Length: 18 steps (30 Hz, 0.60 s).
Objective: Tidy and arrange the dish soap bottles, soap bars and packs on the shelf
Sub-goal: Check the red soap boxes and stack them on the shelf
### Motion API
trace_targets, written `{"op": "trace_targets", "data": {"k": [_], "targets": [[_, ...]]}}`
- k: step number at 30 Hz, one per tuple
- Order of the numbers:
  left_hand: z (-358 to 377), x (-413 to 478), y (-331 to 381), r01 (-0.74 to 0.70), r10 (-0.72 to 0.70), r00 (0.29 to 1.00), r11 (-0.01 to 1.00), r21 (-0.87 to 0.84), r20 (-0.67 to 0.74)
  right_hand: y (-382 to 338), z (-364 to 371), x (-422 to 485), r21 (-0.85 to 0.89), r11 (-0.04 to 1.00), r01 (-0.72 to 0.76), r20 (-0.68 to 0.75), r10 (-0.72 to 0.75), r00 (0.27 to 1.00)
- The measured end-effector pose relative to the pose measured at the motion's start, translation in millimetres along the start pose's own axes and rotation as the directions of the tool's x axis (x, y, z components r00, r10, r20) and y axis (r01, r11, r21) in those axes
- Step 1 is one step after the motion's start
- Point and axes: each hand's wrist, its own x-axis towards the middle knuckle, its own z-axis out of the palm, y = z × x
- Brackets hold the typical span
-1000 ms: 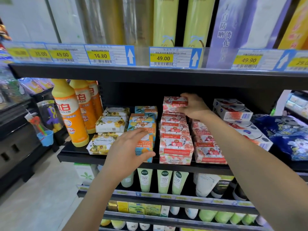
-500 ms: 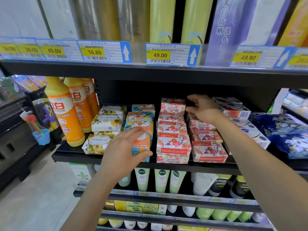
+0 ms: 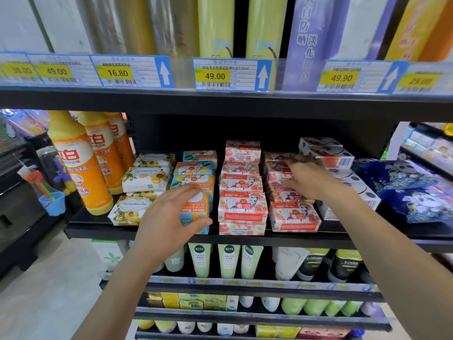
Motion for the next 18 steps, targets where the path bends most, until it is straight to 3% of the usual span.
{"op": "trace_targets", "data": {"k": [11, 18], "targets": [[-3.5, -2.0, 6.1, 0.017, -0.017, 1.0, 1.0, 0.003, 0.002, 11.5, 0.4, 10.1, -0.035, 0.999, 0.022, -0.006, -0.022, 1.0], [-5.1, -4.6, 7.2, -0.025, 0.026, 0.999, 0.999, 0.023, -0.047, 13.3, -7.5, -14.2, 0.038, 0.999, 0.014, -0.15, -0.008, 0.989]]}}
